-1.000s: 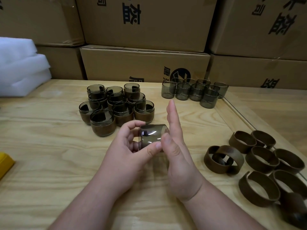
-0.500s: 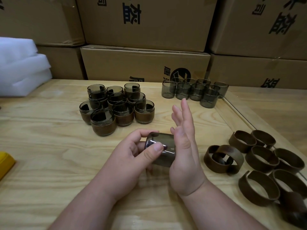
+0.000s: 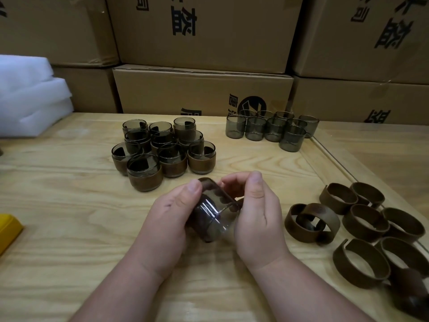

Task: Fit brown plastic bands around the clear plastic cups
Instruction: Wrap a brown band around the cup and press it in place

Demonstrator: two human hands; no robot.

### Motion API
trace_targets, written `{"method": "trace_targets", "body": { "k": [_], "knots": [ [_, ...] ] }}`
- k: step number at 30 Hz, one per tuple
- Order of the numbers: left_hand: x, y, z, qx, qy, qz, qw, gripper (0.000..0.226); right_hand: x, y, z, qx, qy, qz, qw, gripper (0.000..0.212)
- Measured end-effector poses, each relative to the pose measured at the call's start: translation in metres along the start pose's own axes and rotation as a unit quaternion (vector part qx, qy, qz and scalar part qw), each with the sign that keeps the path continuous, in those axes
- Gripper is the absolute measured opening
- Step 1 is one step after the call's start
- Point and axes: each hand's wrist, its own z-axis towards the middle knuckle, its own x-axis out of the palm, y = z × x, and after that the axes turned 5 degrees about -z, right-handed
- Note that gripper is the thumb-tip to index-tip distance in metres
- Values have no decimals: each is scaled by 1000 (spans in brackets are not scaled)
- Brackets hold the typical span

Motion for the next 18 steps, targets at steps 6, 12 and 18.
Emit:
{"method": "trace_targets", "body": {
  "k": [6,12,18],
  "knots": [
    [-1,7,6,68,-68,25,995,80,-1,0,0,-9,-25,-42,999,29],
    [-2,16,8,92,-72,93,989,89,0,1,2,-66,-49,-147,986,24],
    [-1,20,6,49,-9,181,982,90,0,4,1,-88,-58,-182,978,29]
  ]
}}
